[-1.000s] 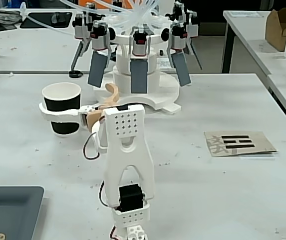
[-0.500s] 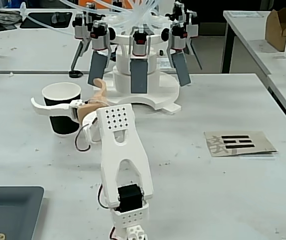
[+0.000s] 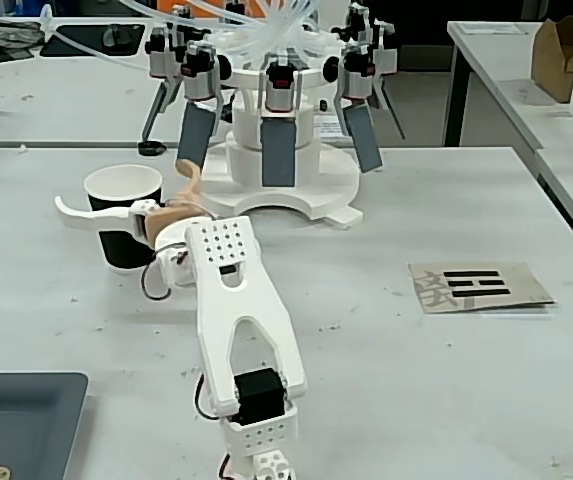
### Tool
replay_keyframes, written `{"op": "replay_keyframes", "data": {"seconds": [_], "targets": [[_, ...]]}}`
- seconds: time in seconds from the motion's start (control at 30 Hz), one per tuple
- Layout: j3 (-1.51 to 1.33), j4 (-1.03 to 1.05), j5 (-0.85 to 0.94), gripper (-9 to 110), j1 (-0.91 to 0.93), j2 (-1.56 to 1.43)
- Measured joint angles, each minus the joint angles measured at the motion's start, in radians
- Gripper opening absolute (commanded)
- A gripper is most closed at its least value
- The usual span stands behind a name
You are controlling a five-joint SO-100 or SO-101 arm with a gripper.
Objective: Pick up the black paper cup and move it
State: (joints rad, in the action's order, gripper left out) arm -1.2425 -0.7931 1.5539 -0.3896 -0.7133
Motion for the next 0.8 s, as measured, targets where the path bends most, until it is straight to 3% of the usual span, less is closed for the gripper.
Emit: {"op": "replay_keyframes", "data": {"seconds": [0.8], "targets": [[0.272, 0.104, -0.015, 54, -0.041, 0.222]]}}
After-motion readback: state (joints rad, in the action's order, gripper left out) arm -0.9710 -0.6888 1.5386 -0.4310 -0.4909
